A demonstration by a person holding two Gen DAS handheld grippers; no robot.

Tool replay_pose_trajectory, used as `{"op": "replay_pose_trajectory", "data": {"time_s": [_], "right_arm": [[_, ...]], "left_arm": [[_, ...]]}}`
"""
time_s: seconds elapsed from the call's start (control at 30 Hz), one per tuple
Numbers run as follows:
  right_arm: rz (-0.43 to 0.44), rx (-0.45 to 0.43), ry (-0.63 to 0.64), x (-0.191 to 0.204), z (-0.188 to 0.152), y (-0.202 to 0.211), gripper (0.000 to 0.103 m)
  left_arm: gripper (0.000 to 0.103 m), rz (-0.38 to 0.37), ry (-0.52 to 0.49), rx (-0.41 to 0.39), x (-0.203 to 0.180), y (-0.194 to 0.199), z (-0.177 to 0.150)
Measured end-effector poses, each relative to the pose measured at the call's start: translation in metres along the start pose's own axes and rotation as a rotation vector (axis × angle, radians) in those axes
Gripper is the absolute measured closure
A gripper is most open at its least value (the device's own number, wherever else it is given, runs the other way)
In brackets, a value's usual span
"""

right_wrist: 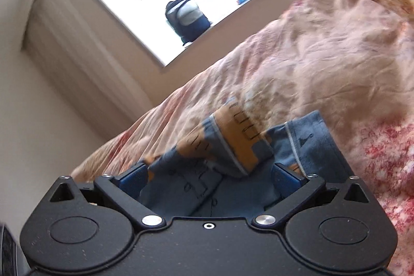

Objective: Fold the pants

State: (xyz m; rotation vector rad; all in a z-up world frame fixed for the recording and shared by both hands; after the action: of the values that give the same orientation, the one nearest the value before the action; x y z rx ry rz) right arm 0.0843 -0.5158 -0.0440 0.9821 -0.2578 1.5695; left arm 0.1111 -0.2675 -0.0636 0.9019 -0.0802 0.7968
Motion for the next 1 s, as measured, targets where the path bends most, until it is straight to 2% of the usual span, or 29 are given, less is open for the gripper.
{"op": "replay_pose_trajectory", "data": {"time_s": [0.07, 0.1, 0.13, 0.2, 0.27, 0.3, 0.37, 0.4, 0.43, 0.67, 0.8, 0.9, 1.0], "right_arm": [[-0.044, -0.01, -0.023, -0.002, 0.004, -0.003, 0.014], [-0.07, -0.014, -0.024, -0.002, 0.006, -0.003, 0.021], [-0.096, -0.014, -0.023, -0.003, 0.007, -0.003, 0.028], [-0.14, -0.008, -0.023, -0.006, 0.009, -0.004, 0.036], [-0.165, -0.001, -0.023, -0.008, 0.009, -0.006, 0.048], [-0.169, 0.005, -0.019, -0.011, 0.009, -0.008, 0.059], [-0.174, 0.005, -0.021, -0.016, 0.011, -0.012, 0.067], [-0.171, -0.004, -0.027, -0.018, 0.012, -0.013, 0.083], [-0.16, -0.017, -0.032, -0.02, 0.012, -0.011, 0.094], [-0.067, -0.088, 0.051, -0.002, 0.026, 0.023, 0.098], [-0.046, -0.146, 0.068, 0.009, 0.027, 0.076, 0.098], [-0.115, -0.134, 0.089, 0.005, 0.009, 0.106, 0.098], [-0.234, -0.07, 0.101, -0.017, -0.009, 0.108, 0.098]], "left_arm": [[0.056, -0.008, 0.034, 0.021, 0.005, -0.003, 0.003], [0.065, -0.004, 0.049, 0.032, 0.008, -0.004, 0.004], [0.07, 0.005, 0.058, 0.044, 0.01, -0.005, 0.005], [0.09, 0.001, 0.078, 0.057, 0.014, -0.006, 0.007], [0.096, -0.007, 0.123, 0.071, 0.018, -0.006, 0.009], [0.1, -0.009, 0.144, 0.075, 0.021, -0.006, 0.009], [0.101, -0.019, 0.173, 0.072, 0.027, -0.004, 0.011], [0.101, -0.024, 0.182, 0.065, 0.029, -0.001, 0.012], [0.101, -0.026, 0.186, 0.055, 0.032, 0.002, 0.013], [0.101, -0.05, 0.242, -0.001, 0.048, 0.025, 0.025], [0.101, -0.108, 0.227, -0.016, 0.038, 0.042, 0.025], [0.101, -0.117, 0.147, -0.007, 0.021, 0.043, 0.016], [0.101, -0.118, 0.111, 0.028, 0.007, 0.031, 0.005]]}}
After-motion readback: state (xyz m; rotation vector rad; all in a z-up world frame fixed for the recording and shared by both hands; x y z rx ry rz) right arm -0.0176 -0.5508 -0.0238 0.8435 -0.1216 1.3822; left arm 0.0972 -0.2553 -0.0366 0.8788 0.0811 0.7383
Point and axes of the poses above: each gripper's, at about its wrist camera, not at the fingertips, and y roughly against the way its jaws point, x to its left, z to its top, the point moved 3 cm from there along -y, roughly the way its jaws point, and after that the axes turned 8 degrees about z, right-handed, at the moved point
